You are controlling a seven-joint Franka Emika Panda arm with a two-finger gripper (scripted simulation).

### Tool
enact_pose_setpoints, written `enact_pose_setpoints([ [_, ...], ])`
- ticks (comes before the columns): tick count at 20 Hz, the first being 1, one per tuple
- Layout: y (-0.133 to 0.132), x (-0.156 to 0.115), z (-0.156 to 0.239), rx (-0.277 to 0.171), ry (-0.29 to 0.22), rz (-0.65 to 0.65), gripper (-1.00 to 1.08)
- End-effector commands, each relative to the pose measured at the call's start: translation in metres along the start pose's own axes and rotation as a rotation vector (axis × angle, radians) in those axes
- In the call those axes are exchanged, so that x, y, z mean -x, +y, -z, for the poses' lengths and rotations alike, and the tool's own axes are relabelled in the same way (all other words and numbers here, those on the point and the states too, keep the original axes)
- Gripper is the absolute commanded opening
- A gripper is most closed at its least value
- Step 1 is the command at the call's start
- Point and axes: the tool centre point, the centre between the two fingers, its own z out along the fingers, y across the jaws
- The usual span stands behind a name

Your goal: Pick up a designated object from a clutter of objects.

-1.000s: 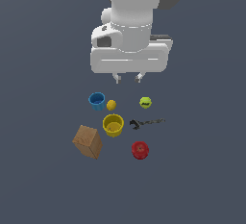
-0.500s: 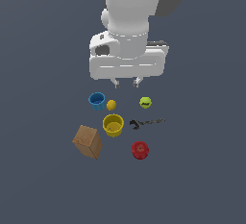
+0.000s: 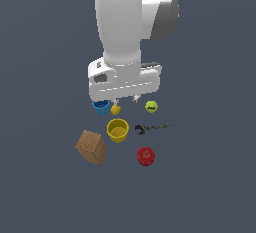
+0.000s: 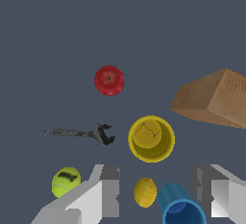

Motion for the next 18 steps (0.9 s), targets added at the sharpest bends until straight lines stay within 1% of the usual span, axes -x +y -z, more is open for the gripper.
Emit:
enact_pose_setpoints([
  [1,0.008,0.000,-0.018,-0.016,0.005,0.034,0.28],
  [10,0.037,0.003,-0.082,-0.084,0.046,0.154,0.28],
  [18,0.059,0.012,-0.132,-0.140,0.111,0.242,0.28],
])
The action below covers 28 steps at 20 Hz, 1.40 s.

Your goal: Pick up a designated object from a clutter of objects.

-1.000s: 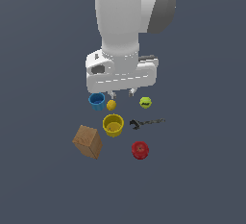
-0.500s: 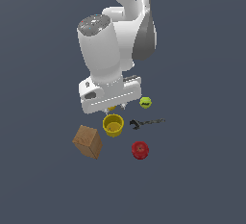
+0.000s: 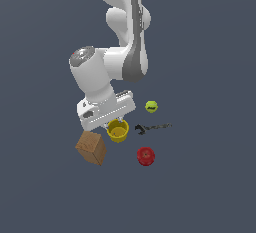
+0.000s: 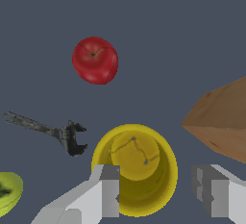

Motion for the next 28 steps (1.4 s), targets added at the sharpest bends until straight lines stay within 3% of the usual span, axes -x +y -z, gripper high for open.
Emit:
enact_pose_setpoints([
  [1,0.008,0.006,-0.013,-0.014,0.025,0.027,0.28],
  [15,0.034,0.031,-0.056,-0.049,0.150,0.120,0.28],
  [28,0.038,0.034,-0.065,-0.050,0.169,0.130,0.28],
])
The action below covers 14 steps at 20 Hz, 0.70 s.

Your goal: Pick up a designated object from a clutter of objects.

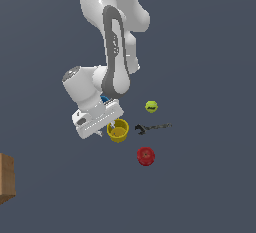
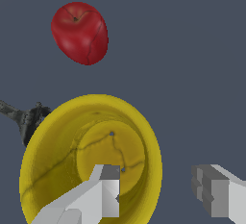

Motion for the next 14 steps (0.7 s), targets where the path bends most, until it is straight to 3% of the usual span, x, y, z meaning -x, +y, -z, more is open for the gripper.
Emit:
enact_pose_setpoints([
  [1,0.000,0.000,-0.005,-0.001,0.000,0.001,0.28],
  [13,0.000,0.000,-0.028,-0.001,0.002,0.002,0.28],
  [14,0.000,0.000,-0.028,-0.001,0.002,0.002,-1.00],
])
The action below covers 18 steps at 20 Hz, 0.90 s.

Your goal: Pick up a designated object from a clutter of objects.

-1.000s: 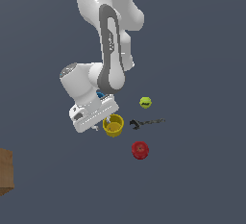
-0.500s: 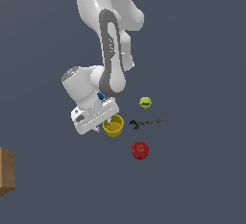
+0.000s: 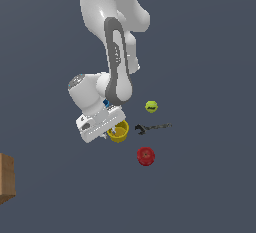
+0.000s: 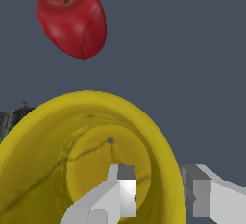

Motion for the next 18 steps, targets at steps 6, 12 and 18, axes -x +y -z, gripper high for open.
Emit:
enact_pose_setpoints([
  [6,0.000,0.000,0.000,0.001,0.001,0.000,-1.00],
  [12,0.000,-0.001,0.001,0.001,0.001,0.000,-1.00],
  [18,-0.009,-0.007,0.012,0.001,0.000,0.000,-1.00],
])
